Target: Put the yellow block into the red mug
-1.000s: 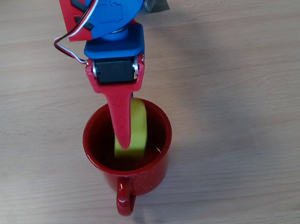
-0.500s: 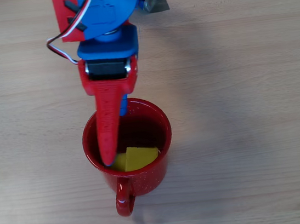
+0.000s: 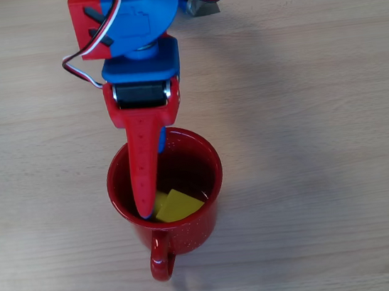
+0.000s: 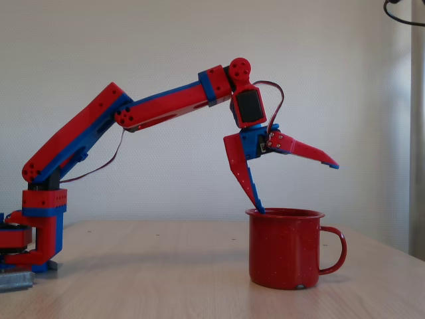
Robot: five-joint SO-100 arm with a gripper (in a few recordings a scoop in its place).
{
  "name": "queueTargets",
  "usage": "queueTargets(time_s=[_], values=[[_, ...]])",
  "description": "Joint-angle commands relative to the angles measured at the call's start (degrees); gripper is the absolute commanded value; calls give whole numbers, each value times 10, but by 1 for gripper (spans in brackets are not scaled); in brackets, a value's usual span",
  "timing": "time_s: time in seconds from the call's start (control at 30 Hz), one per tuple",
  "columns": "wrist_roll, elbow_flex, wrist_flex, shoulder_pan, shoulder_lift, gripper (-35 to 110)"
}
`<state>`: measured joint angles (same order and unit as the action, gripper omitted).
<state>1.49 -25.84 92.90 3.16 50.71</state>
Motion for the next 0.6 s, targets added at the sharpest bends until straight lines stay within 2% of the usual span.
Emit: queueTargets(time_s=[0.0,0.1,0.27,0.33,0.43,0.57], values=[[11,-8,-11,3,128,60],[19,-25,-12,2,160,55],[25,-31,-24,1,207,32],[23,-42,-32,1,227,17],[33,-70,-49,4,261,1],[26,-123,-57,2,311,0]])
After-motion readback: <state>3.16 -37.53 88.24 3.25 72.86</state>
